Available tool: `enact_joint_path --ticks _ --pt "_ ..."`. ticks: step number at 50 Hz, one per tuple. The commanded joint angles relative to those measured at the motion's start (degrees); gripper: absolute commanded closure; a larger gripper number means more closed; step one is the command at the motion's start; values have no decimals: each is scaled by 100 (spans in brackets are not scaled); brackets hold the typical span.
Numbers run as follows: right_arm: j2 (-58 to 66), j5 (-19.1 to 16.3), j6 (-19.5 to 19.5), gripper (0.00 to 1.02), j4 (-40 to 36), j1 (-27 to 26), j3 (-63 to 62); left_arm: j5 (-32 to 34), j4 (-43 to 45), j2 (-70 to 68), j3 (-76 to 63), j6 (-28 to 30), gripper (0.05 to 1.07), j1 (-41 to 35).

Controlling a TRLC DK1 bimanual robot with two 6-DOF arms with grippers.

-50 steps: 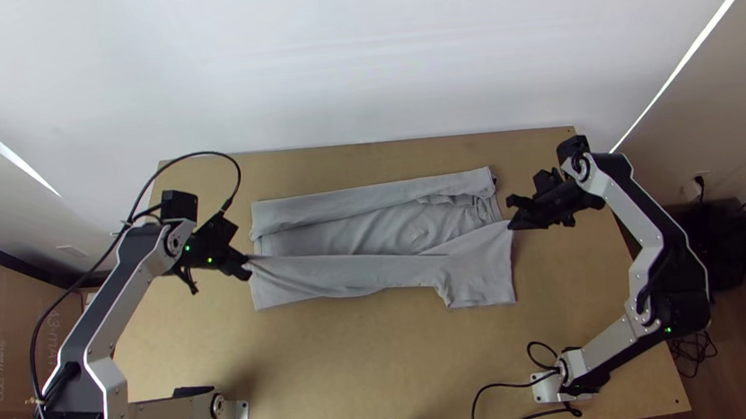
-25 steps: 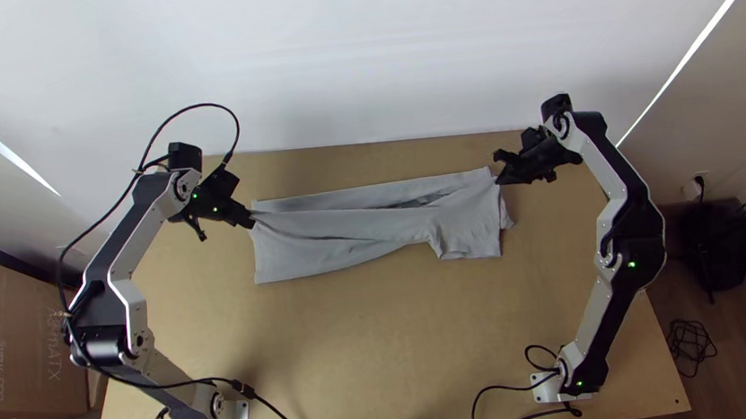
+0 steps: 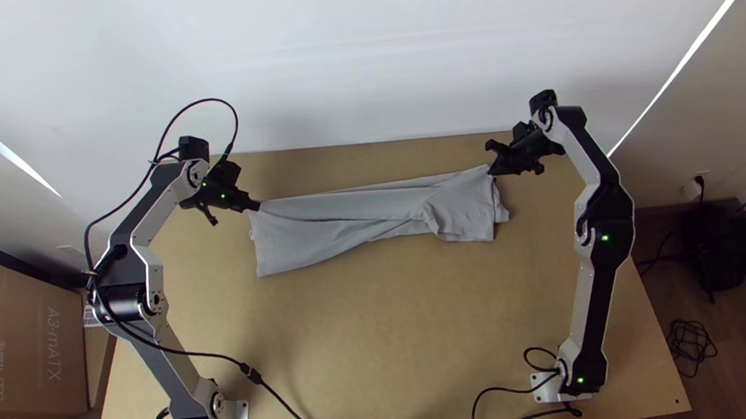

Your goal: Fold the t-shirt

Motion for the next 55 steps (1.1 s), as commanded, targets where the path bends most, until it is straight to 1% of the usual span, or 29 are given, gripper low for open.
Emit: enact_joint_path --ticks 1,2,3,4,5,6,7,8,10,13,17,19,21,25,29,35,39,41,47,55 --pt "153 181 124 93 -70 8 151 32 243 49 -106 -170 69 71" --pt "153 190 124 85 -70 8 160 32 234 40 -124 -153 57 71" --pt "136 190 133 72 -78 -9 160 32 226 23 -159 -127 47 71" --pt "118 190 133 56 -78 -18 160 32 252 -21 -203 -100 40 71" --pt "100 190 133 43 -78 -27 151 32 305 -56 -238 -118 34 71" --pt "83 190 133 28 -78 -44 151 32 366 -100 -273 -153 28 71" --pt "48 190 142 10 -78 -71 142 32 357 -153 -282 -197 22 89" --pt "12 190 150 2 -78 -97 133 41 331 -214 -291 -223 19 115" --pt "-58 190 159 3 -70 -158 116 94 366 -346 -379 -285 16 159" --pt "-216 190 221 3 -43 -282 45 287 384 -478 -449 -469 15 273" --pt "-488 181 282 3 1 -431 -130 665 85 -487 -467 -610 14 475" --pt "-612 163 308 3 36 -484 -236 964 -144 -496 -493 -575 14 590" --pt "-770 67 335 3 62 -572 -368 1166 -82 -601 -669 -575 14 704" --pt "-1033 -267 405 3 62 -695 -579 1509 120 -812 -1064 -619 14 915" --pt "-1271 -891 537 3 62 -826 -754 1843 76 -847 -1240 -724 14 1099" --pt "-1552 -2043 862 3 62 -1055 -921 2019 120 -830 -1618 -733 14 1240" --pt "-1710 -2517 950 3 62 -1125 -1009 2019 349 -830 -1890 -847 13 1275" --pt "-1780 -2676 950 3 62 -1125 -1071 2019 410 -812 -1996 -874 12 1275" --pt "-2000 -2939 968 3 71 -1117 -1211 2019 779 -795 -2295 -1041 12 1222" --pt "-2229 -3010 1012 3 80 -1029 -1334 2010 1078 -733 -2523 -1234 11 976"
